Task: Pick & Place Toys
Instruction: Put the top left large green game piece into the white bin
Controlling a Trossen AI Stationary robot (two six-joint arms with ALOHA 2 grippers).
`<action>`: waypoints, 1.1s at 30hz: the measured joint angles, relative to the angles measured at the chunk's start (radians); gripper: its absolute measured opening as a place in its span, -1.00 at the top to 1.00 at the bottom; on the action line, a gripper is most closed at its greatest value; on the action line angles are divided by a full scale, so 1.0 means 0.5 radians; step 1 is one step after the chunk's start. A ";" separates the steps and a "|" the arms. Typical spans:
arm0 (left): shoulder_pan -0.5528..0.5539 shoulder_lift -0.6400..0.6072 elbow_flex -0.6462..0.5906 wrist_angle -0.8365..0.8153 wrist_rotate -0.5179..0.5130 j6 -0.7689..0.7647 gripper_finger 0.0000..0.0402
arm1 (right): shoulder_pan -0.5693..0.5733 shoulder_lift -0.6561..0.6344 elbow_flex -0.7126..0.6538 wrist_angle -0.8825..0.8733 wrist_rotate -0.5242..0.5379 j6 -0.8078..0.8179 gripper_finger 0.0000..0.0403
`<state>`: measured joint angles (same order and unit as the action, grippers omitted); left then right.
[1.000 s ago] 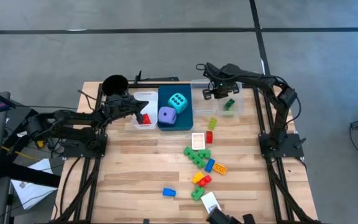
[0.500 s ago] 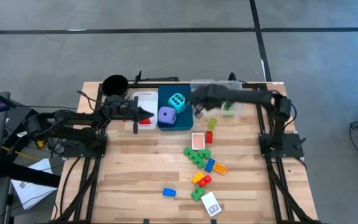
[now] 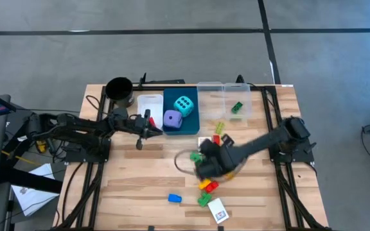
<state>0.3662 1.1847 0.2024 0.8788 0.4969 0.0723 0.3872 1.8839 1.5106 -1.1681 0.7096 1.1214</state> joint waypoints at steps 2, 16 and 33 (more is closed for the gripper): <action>-0.066 0.000 0.000 0.062 -0.060 0.003 0.76 | 0.103 0.000 -0.032 -0.002 0.080 0.107 1.00; -0.507 0.491 0.251 0.274 -0.481 0.019 0.03 | 0.304 0.000 -0.119 -0.045 0.483 0.363 0.66; -0.645 1.105 0.967 -0.600 -0.477 0.479 -0.05 | 0.484 0.002 -0.119 0.011 0.440 0.534 0.01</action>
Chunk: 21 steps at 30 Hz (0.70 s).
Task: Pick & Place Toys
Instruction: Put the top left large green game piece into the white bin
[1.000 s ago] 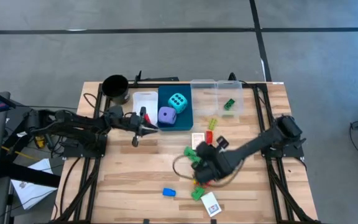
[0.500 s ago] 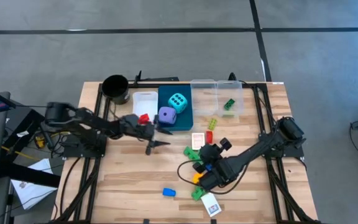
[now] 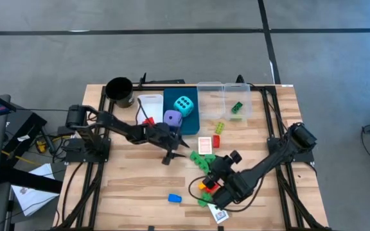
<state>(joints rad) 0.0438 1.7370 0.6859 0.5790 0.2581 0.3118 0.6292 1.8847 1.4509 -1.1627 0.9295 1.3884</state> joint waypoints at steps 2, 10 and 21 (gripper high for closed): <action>-0.018 0.001 0.017 -0.003 0.001 0.034 -0.06 | 0.000 0.000 0.000 -0.005 0.000 0.001 -0.02; -0.055 0.000 0.043 -0.034 0.006 0.205 -0.20 | -0.022 0.000 0.000 -0.008 0.001 0.001 -0.01; -0.057 0.074 0.123 -0.045 -0.045 0.139 -0.28 | -0.065 0.000 0.000 -0.007 0.017 -0.010 -0.01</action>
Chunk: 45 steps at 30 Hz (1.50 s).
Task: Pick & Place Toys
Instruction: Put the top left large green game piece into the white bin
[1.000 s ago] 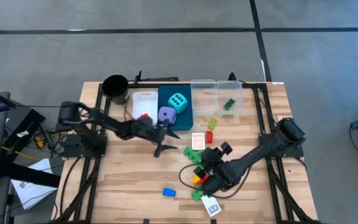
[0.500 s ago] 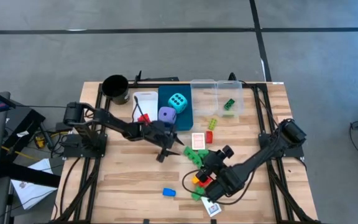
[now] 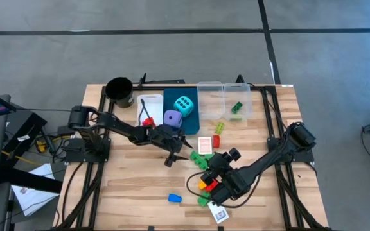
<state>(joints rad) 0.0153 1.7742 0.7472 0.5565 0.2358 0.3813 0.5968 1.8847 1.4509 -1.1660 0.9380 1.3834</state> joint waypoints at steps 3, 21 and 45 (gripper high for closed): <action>-0.010 0.135 0.100 -0.002 -0.001 -0.003 -0.29 | -0.003 0.000 0.000 0.004 0.005 -0.005 -0.01; -0.018 0.407 0.304 -0.240 -0.037 0.106 -0.28 | 0.021 0.001 0.001 0.041 0.010 -0.007 -0.01; -0.021 0.388 0.306 -0.267 -0.034 -0.040 0.59 | 0.022 0.001 0.001 0.044 0.011 -0.007 0.00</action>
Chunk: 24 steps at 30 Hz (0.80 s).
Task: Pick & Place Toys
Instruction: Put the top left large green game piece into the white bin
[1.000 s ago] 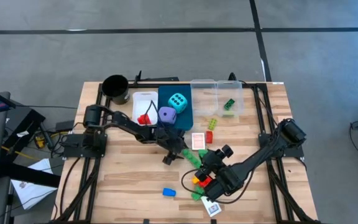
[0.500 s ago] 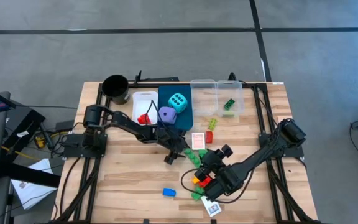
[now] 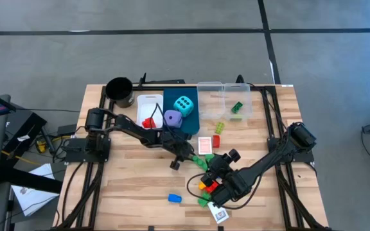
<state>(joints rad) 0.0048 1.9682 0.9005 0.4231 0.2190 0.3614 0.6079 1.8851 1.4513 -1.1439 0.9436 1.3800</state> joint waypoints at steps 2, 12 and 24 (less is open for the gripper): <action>0.000 -0.028 -0.004 -0.031 -0.006 0.001 0.59 | 0.000 0.000 0.000 0.000 0.007 0.001 0.00; 0.010 -0.556 -0.005 -0.457 -0.284 0.112 0.99 | 0.029 0.000 0.000 -0.016 0.121 -0.006 0.00; 0.067 -0.957 -0.250 -0.438 0.047 0.118 0.84 | 0.035 0.000 0.000 0.003 0.124 -0.047 0.00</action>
<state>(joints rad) 0.0384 1.4895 0.7753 0.2043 0.2426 0.4204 0.6253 1.8851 1.4513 -1.1425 1.0057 1.3563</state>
